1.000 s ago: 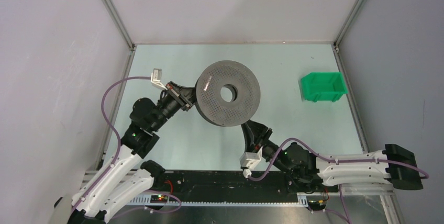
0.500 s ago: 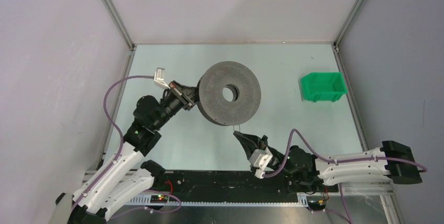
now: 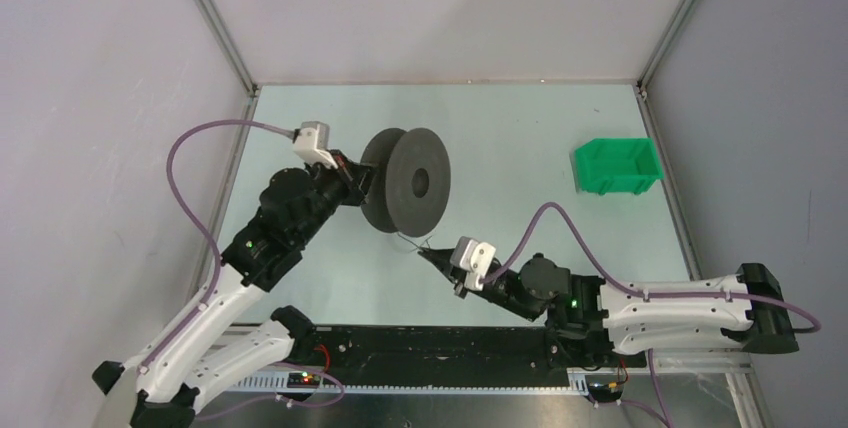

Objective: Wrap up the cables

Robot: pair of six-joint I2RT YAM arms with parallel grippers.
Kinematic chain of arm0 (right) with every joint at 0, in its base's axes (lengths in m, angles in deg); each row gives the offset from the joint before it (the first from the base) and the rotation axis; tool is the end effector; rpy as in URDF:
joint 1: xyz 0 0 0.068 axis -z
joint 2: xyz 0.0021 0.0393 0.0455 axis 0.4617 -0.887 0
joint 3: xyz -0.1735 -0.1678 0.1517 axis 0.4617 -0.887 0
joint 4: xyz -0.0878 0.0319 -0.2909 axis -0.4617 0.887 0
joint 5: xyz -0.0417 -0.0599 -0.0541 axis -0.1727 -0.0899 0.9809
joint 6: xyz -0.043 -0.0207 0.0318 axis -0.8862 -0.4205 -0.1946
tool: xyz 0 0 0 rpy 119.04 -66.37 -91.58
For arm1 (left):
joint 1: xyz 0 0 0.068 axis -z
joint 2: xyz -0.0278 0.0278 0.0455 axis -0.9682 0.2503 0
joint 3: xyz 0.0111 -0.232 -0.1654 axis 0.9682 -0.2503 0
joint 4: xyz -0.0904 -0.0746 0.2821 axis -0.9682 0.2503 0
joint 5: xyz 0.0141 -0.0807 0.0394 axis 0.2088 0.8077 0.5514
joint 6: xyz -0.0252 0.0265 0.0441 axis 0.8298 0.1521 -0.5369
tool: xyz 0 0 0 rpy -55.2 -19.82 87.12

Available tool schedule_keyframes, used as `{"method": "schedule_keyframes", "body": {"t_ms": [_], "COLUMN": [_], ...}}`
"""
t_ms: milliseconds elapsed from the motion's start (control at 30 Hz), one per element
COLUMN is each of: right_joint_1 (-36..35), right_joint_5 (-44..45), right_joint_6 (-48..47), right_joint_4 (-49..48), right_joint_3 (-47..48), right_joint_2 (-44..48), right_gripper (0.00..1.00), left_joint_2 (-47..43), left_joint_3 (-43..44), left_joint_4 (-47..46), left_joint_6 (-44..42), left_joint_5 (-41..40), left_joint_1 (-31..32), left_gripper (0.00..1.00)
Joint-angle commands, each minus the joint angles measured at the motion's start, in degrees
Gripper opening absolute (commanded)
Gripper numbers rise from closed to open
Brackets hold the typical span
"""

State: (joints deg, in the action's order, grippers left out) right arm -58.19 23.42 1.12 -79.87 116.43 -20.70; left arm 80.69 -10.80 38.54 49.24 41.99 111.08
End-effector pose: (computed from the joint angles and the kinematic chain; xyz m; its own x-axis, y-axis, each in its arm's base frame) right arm 0.0345 0.2621 0.3167 0.3079 -0.0312 -0.9509 -0.8474 0.4453 -0.2890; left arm 0.1812 -0.1227 0.3801 -0.3258 -0.4145 -0.8497 0.3439 0.7853 -0.5149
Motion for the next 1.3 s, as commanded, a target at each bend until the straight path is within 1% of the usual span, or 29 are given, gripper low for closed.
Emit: {"method": "schedule_keyframes", "body": {"t_ms": [0, 100, 167, 233, 400, 567, 767, 867, 1000, 1167, 1267], "right_joint_1": [3.9, 7.0, 10.6, 14.1, 17.8, 22.2, 25.0, 26.2, 30.0, 32.6, 32.5], "right_joint_5": [-4.0, -6.3, -9.0, -11.5, -15.7, -16.7, -20.2, -20.6, -26.0, -30.7, -33.1], "right_joint_6": [3.7, 1.7, 1.6, 1.1, 1.0, 3.2, 4.2, 5.1, 7.4, 13.0, 16.9], "right_joint_4": [9.1, 11.1, 13.2, 14.2, 15.1, 16.6, 17.4, 18.0, 18.3, 19.4, 16.2], "right_joint_3": [3.9, 5.0, 5.7, 5.8, 5.8, 5.8, 5.8, 5.7, 4.9, 4.5, 4.4], "right_joint_2": [0.2, 0.5, 0.9, 1.5, 3.3, 3.0, 4.2, 4.8, 6.2, 8.6, 8.6], "right_gripper": [0.0, 0.0, 0.0, 0.0, 0.0, 0.0, 0.0, 0.0, 0.0, 0.0, 0.0], "left_joint_2": [2.8, 4.9, 5.0, 4.8, 4.6, 4.8, 5.7, 6.0, 6.2, 5.7, 7.7], "left_joint_3": [3.4, 3.7, 2.6, 2.0, 1.6, 1.2, 0.9, 1.2, 1.6, 2.0, 2.0], "left_joint_4": [6.0, 9.1, 9.1, 9.0, 9.1, 9.1, 9.1, 9.1, 9.1, 9.2, 9.3], "left_joint_6": [-13.5, -18.1, -19.8, -21.1, -24.4, -25.2, -27.4, -27.3, -28.1, -25.8, -24.8], "left_joint_5": [-9.3, -11.5, -11.4, -10.2, -5.1, -1.1, 4.8, 5.5, 8.7, 8.2, 4.4], "left_joint_1": [4.0, 6.5, 7.5, 7.7, 7.8, 7.9, 7.9, 7.9, 7.8, 7.5, 7.5], "left_gripper": [0.0, 0.0, 0.0, 0.0, 0.0, 0.0, 0.0, 0.0, 0.0, 0.0, 0.0]}}
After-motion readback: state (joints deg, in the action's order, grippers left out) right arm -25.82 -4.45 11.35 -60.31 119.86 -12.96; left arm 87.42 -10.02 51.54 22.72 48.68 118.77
